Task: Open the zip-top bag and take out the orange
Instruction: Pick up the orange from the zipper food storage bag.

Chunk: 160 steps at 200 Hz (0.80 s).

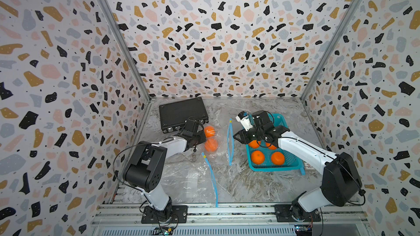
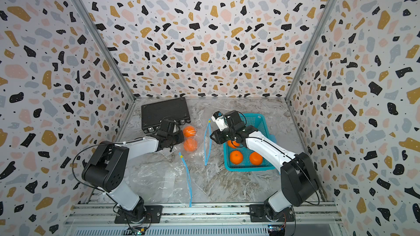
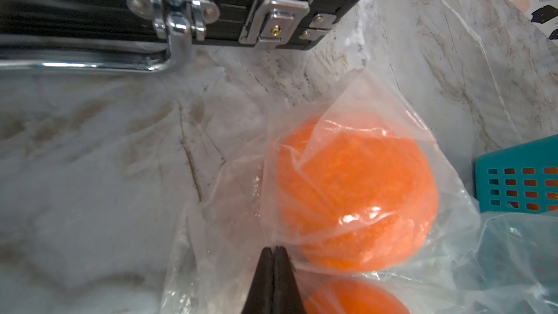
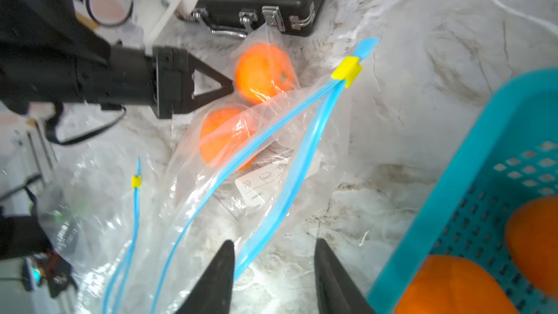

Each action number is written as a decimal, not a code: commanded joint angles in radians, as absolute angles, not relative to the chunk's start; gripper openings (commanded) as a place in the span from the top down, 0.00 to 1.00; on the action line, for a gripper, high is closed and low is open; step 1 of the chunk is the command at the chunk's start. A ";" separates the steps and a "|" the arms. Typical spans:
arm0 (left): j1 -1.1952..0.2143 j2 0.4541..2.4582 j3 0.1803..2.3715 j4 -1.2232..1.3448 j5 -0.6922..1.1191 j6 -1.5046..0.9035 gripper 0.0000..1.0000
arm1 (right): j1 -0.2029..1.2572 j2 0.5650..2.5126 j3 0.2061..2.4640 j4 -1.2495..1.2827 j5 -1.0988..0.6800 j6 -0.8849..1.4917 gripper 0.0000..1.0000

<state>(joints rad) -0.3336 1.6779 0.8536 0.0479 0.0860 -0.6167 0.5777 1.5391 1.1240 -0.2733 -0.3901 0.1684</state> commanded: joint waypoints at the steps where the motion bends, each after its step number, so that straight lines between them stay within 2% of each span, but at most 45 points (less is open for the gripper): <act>1: -0.326 1.645 0.830 0.046 0.072 -0.609 0.99 | 0.599 1.595 1.185 -0.272 -0.467 0.186 0.61; 49: -0.326 1.654 0.831 0.046 0.096 -0.612 0.99 | 0.634 1.684 1.255 -0.280 -0.483 0.239 0.69; 66: -0.327 1.651 0.829 0.041 0.083 -0.610 0.99 | 0.657 1.661 1.264 -0.332 -0.371 0.247 0.70; 86: -0.325 1.648 0.834 0.023 0.066 -0.605 0.99 | 0.678 1.632 1.280 -0.429 -0.215 0.259 0.66; 114: -0.324 1.638 0.837 0.012 0.063 -0.602 0.99 | 0.687 1.626 1.282 -0.437 -0.223 0.258 0.63; 125: -0.324 1.630 0.836 0.006 0.058 -0.601 0.99 | 0.691 1.629 1.286 -0.442 -0.234 0.257 0.65; 148: -0.325 1.618 0.832 0.004 0.057 -0.599 0.99 | 0.707 1.622 1.297 -0.459 -0.255 0.264 0.75; 160: -0.325 1.621 0.833 -0.001 0.054 -0.597 0.99 | 0.723 1.610 1.306 -0.473 -0.219 0.261 0.76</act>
